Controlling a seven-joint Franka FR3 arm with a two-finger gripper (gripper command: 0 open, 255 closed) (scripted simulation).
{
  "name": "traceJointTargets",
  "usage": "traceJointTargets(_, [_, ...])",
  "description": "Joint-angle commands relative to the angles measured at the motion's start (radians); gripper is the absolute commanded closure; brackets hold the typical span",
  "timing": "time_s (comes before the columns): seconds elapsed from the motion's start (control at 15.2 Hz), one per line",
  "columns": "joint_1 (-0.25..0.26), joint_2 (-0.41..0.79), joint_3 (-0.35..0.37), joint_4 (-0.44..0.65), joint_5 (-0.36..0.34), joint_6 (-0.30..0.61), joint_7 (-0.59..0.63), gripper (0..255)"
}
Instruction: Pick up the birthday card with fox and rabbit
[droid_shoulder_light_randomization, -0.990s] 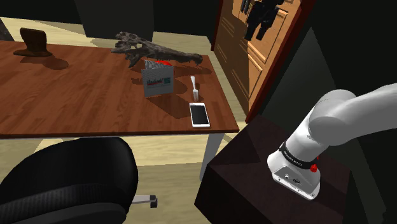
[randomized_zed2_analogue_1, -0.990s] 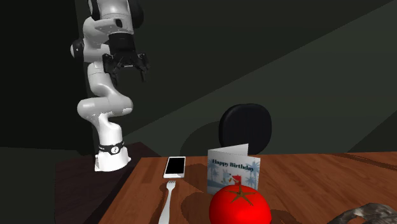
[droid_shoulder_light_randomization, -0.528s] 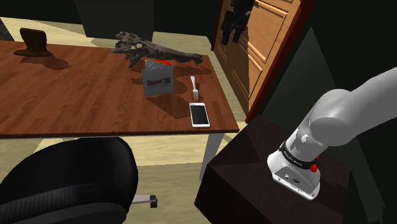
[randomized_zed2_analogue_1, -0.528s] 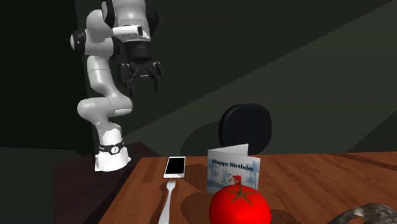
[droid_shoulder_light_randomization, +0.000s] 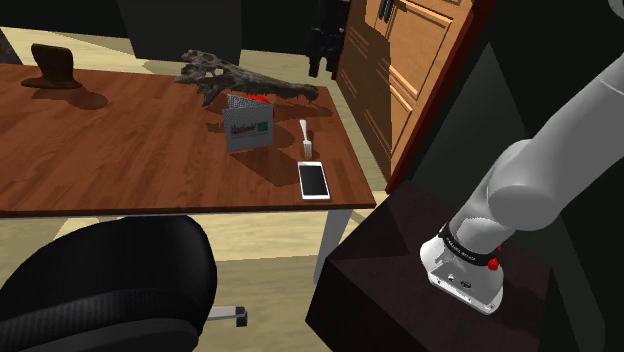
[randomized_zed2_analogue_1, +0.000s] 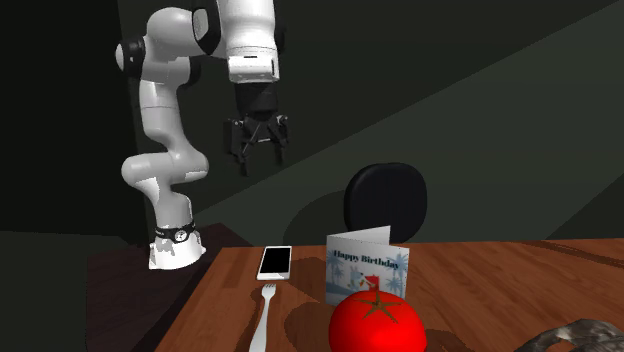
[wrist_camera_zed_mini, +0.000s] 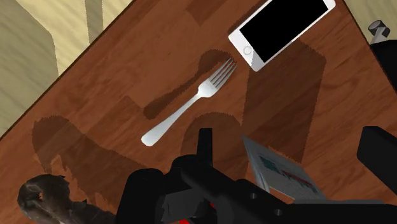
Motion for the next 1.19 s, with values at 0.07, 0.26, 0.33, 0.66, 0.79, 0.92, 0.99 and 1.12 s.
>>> traceJointTargets(0.07, [0.013,0.121,0.013,0.096,-0.010,0.011,-0.017,0])
traceJointTargets(0.26, [0.026,0.243,0.026,0.208,-0.024,0.008,-0.032,0])
traceJointTargets(0.33, [0.031,0.285,0.030,0.249,-0.030,0.005,-0.036,0])
traceJointTargets(0.66, [0.059,0.503,0.049,0.482,-0.062,-0.034,-0.055,0])
traceJointTargets(0.79, [0.073,0.597,0.055,0.596,-0.076,-0.061,-0.063,0])
traceJointTargets(0.92, [0.089,0.700,0.060,0.727,-0.091,-0.099,-0.071,0])
traceJointTargets(0.99, [0.098,0.756,0.063,0.802,-0.098,-0.123,-0.076,0])
traceJointTargets(1.12, [0.118,0.876,0.065,0.973,-0.113,-0.182,-0.086,0])
